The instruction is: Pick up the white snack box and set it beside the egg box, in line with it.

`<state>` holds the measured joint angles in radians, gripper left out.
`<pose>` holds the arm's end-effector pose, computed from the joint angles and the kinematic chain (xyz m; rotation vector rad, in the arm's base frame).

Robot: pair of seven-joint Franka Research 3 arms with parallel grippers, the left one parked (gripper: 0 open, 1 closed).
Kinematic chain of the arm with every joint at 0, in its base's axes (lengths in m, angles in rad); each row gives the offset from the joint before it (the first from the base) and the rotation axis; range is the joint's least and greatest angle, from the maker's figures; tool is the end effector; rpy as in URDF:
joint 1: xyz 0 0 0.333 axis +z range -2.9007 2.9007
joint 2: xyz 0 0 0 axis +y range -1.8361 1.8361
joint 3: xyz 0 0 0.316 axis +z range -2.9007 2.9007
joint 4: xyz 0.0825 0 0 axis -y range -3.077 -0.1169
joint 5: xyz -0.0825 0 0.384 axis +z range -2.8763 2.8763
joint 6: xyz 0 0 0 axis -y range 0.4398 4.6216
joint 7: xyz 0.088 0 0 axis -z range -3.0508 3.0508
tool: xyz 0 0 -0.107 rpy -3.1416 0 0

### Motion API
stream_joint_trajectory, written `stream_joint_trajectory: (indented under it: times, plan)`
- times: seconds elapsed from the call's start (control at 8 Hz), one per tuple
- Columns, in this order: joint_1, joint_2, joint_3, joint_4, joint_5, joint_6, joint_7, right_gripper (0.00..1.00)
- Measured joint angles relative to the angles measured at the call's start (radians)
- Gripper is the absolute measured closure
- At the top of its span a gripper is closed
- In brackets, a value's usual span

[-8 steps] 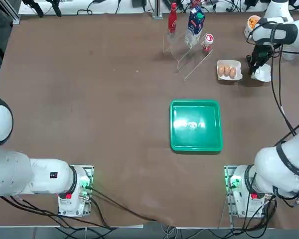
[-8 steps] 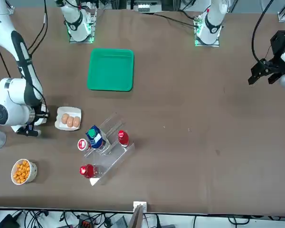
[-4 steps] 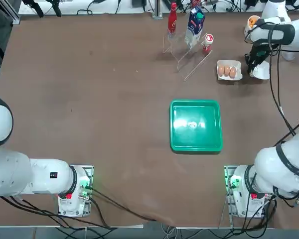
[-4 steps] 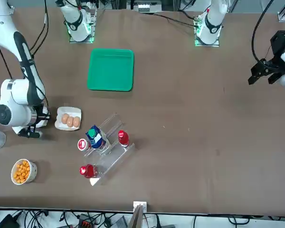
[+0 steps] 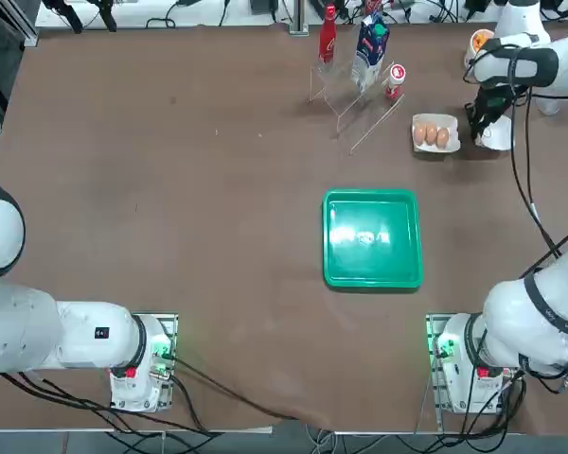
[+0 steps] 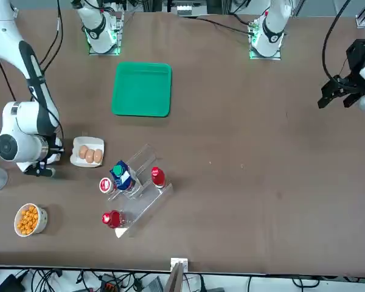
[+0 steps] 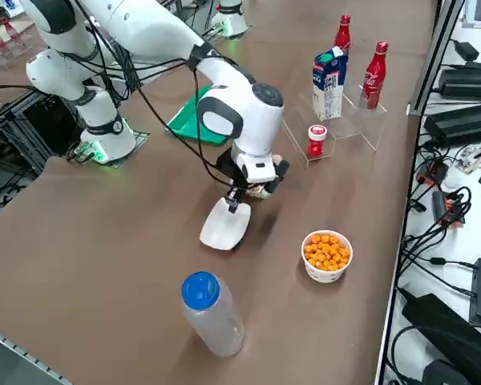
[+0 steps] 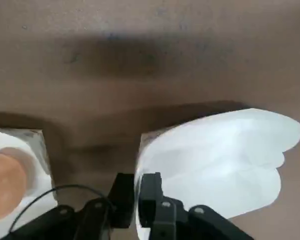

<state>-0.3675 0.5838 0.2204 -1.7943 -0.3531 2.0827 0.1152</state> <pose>0.6139 -0.1161 0.2108 2.9607 -0.0954 -0.4058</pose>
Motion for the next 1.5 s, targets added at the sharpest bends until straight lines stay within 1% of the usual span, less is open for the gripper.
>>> stream_joint_trajectory:
  times: [0.12, 0.38, 0.5, 0.62, 0.75, 0.88, 1.0, 1.12, 1.38, 1.5]
  plan:
    - [-0.001, 0.000, -0.001, 0.000, 0.000, 0.000, 0.000, 0.65]
    - [-0.002, -0.003, -0.001, 0.005, 0.000, 0.000, 0.001, 0.27]
    - [-0.001, -0.019, 0.000, 0.013, 0.000, -0.003, 0.002, 0.06]
    - [-0.001, -0.057, 0.005, 0.024, 0.018, -0.013, 0.002, 0.00]
    - [0.000, -0.114, 0.013, 0.042, 0.082, -0.031, 0.002, 0.00]
    - [0.003, -0.186, 0.022, 0.076, 0.172, -0.081, 0.000, 0.00]
    - [0.004, -0.252, 0.032, 0.128, 0.237, -0.177, -0.001, 0.00]
    - [0.005, -0.300, 0.045, 0.210, 0.273, -0.315, -0.003, 0.00]
    - [0.006, -0.333, 0.093, 0.398, 0.290, -0.604, -0.010, 0.00]
    - [0.007, -0.332, 0.109, 0.463, 0.290, -0.720, -0.043, 0.00]
